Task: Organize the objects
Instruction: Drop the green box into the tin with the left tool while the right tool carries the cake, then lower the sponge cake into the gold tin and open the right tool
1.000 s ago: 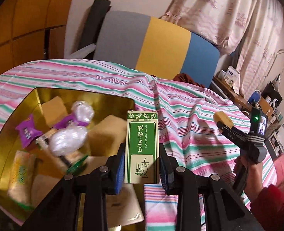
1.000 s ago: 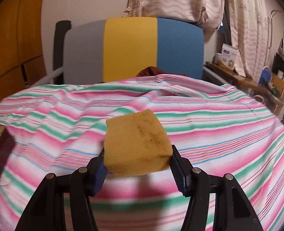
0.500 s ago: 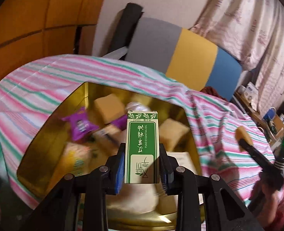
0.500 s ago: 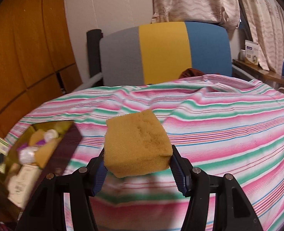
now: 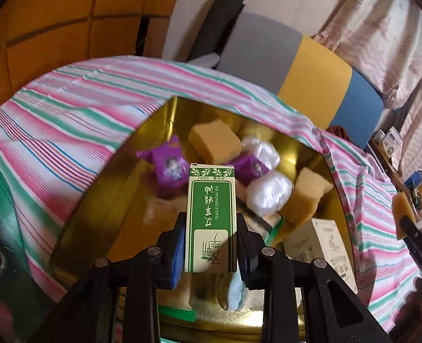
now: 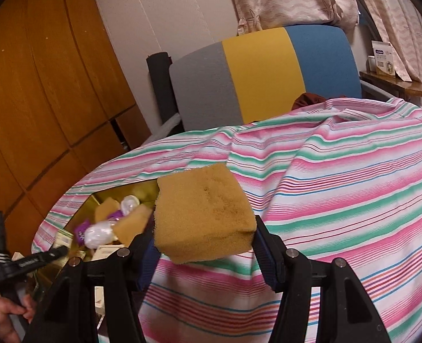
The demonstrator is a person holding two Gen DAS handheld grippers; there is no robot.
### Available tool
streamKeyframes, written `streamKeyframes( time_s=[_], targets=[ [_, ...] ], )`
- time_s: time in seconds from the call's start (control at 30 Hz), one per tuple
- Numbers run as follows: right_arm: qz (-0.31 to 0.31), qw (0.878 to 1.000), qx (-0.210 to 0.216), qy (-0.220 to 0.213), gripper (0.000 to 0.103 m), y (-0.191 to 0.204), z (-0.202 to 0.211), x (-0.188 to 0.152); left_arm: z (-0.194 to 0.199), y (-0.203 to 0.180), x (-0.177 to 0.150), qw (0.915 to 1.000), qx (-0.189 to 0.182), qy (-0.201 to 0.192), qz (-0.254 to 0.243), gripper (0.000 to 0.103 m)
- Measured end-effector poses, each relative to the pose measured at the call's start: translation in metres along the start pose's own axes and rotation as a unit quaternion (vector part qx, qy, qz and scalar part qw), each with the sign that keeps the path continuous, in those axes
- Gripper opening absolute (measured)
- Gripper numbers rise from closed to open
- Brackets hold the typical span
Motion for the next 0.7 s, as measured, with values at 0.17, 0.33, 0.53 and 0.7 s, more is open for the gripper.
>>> streamKeyframes(
  time_s=[0.17,0.33,0.53,0.7],
  targets=[
    [0.006,1.000,0.007,0.006,0.060,0.010,0.002,-0.002,0.008,0.001,-0.006,0.9993,0.018,-0.030,0.016,0.086],
    [0.009,1.000,0.019,0.019,0.060,0.019,0.002,-0.006,0.019,0.003,-0.010,0.9985,0.035,-0.037,0.022,0.096],
    [0.029,0.998,0.039,0.042,0.060,0.045,-0.008,-0.007,0.037,-0.008,-0.019,0.9972,0.054,-0.052,0.007,0.103],
    [0.056,0.994,0.059,0.075,0.060,0.077,-0.027,-0.004,0.040,-0.020,-0.022,0.9979,0.045,-0.043,-0.016,0.103]
  ],
)
Point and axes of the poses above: each gripper's, at about its wrist camera, not at the fingertips, and z roughly against the way its jaws point, y to its left, x to its top, the point moved 1 cm from there along -z, roughly the way its jaws point, and after that the axes turned 10 degrees about -z, right-handed, at the moved point
